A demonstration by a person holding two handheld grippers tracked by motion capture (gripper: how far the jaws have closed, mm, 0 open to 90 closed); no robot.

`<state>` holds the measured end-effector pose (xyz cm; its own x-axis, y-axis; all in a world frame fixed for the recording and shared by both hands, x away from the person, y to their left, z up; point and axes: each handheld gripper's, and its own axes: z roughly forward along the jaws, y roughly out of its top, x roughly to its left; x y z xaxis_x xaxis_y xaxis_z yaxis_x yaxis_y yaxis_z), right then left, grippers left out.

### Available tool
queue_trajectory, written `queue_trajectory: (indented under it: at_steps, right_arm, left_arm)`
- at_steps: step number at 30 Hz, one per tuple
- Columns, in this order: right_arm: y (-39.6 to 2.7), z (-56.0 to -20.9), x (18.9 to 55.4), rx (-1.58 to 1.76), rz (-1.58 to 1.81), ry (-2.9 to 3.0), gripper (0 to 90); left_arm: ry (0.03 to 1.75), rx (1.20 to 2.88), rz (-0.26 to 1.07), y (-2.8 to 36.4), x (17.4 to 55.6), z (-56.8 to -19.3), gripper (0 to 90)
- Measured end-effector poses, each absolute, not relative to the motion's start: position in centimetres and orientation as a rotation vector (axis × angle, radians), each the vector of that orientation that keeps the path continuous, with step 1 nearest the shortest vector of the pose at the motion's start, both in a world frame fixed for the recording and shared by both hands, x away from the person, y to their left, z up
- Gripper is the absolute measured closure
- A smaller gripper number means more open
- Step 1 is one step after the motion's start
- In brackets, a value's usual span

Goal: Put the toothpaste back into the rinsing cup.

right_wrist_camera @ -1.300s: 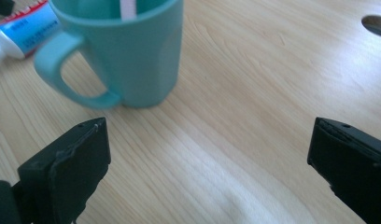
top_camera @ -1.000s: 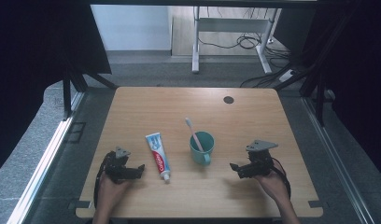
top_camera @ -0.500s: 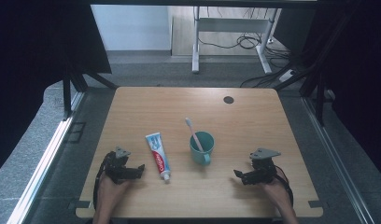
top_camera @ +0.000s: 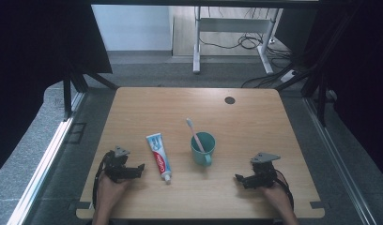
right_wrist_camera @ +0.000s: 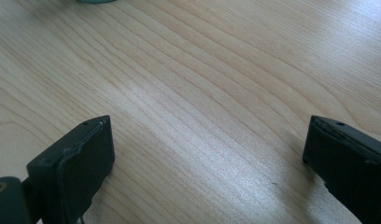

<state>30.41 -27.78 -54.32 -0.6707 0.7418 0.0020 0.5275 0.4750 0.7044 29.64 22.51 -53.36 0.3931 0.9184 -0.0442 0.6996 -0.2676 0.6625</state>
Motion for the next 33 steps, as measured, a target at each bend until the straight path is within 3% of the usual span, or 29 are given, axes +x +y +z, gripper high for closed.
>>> queue_trajectory:
  at_steps: [24, 32, 33]
  right_arm:
    - [-27.8, -54.3, 30.4, 1.086, 0.996, 2.412, 1.8]
    - [-27.8, -54.3, 30.4, 1.086, 0.996, 2.412, 1.8]
    - [-27.8, -54.3, 30.4, 1.086, 0.996, 2.412, 1.8]
  left_arm:
    - [1.352, 2.111, 0.380, 21.2, 30.6, -51.5, 4.6]
    - [1.307, 2.155, 0.353, 20.3, 31.4, -50.6, 19.7]
    - [1.292, 2.166, 0.349, 20.2, 31.5, -50.5, 30.8]
